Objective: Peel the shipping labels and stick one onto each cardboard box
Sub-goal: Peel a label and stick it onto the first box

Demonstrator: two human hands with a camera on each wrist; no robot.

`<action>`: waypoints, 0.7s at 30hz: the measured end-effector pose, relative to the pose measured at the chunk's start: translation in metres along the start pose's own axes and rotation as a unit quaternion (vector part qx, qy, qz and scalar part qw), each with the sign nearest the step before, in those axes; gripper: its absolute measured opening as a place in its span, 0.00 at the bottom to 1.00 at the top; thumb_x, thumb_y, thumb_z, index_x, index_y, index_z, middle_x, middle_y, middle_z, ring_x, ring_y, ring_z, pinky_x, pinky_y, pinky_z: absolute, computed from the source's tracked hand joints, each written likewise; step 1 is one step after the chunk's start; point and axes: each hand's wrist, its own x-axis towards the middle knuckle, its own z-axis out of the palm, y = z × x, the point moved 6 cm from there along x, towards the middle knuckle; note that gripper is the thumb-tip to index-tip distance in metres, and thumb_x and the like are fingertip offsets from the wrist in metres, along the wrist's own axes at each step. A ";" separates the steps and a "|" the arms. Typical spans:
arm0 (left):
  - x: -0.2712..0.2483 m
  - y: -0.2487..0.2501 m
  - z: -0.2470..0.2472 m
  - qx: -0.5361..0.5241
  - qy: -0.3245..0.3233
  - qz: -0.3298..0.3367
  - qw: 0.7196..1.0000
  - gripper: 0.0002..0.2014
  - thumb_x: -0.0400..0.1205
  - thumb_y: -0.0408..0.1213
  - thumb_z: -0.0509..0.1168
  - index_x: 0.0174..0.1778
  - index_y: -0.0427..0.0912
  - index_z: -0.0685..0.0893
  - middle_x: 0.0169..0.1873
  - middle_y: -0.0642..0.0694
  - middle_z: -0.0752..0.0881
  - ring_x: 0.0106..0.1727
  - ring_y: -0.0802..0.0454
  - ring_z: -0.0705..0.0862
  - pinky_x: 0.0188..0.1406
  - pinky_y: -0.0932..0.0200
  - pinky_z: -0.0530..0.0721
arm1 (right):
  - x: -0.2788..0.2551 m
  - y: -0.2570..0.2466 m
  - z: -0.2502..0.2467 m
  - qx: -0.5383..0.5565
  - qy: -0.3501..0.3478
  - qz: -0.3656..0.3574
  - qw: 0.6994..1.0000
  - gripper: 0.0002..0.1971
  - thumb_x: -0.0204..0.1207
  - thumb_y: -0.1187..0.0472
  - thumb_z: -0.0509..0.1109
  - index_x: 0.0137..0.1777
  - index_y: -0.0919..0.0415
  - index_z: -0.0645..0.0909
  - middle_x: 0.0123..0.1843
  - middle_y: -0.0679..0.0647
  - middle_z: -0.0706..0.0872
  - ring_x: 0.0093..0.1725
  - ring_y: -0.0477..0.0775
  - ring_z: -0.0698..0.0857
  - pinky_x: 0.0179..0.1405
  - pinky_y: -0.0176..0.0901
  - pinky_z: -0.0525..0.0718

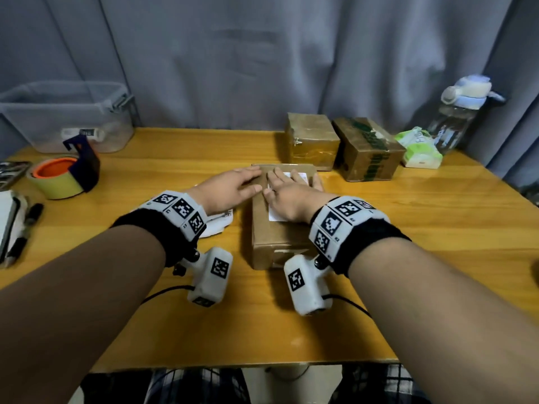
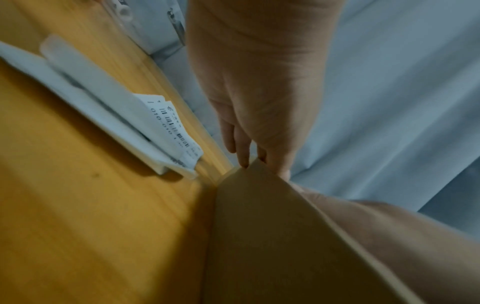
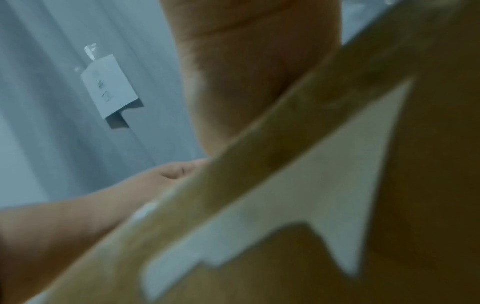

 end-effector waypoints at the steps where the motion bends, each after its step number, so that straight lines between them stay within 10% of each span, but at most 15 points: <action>1: -0.001 -0.001 0.001 -0.003 -0.001 0.000 1.000 0.27 0.85 0.45 0.56 0.80 0.45 0.61 0.81 0.48 0.62 0.80 0.51 0.62 0.76 0.63 0.58 | 0.003 -0.002 -0.001 -0.004 -0.001 -0.001 1.000 0.29 0.86 0.47 0.39 0.85 0.52 0.39 0.86 0.45 0.37 0.85 0.56 0.39 0.79 0.70 0.35; 7: 0.000 -0.003 0.005 -0.016 0.021 0.034 0.999 0.24 0.87 0.42 0.52 0.80 0.44 0.62 0.81 0.51 0.61 0.82 0.56 0.58 0.75 0.68 0.50 | 0.007 0.004 0.002 0.006 0.022 -0.005 1.000 0.29 0.85 0.43 0.35 0.84 0.49 0.37 0.85 0.43 0.36 0.85 0.53 0.37 0.78 0.69 0.31; 15: 0.004 0.024 -0.004 0.161 0.077 -0.018 0.984 0.23 0.87 0.48 0.44 0.77 0.46 0.68 0.78 0.48 0.69 0.80 0.48 0.63 0.78 0.49 0.58 | -0.009 0.054 -0.002 0.010 0.055 0.068 0.996 0.30 0.83 0.39 0.33 0.84 0.46 0.38 0.85 0.43 0.36 0.84 0.58 0.35 0.75 0.74 0.28; 21: 0.009 0.051 0.034 0.163 -0.047 0.029 0.985 0.27 0.88 0.49 0.40 0.83 0.45 0.47 0.84 0.48 0.47 0.84 0.53 0.46 0.82 0.52 0.42 | -0.013 0.048 -0.003 -0.029 0.080 0.049 0.995 0.28 0.84 0.43 0.37 0.84 0.45 0.42 0.86 0.42 0.38 0.84 0.58 0.35 0.74 0.76 0.29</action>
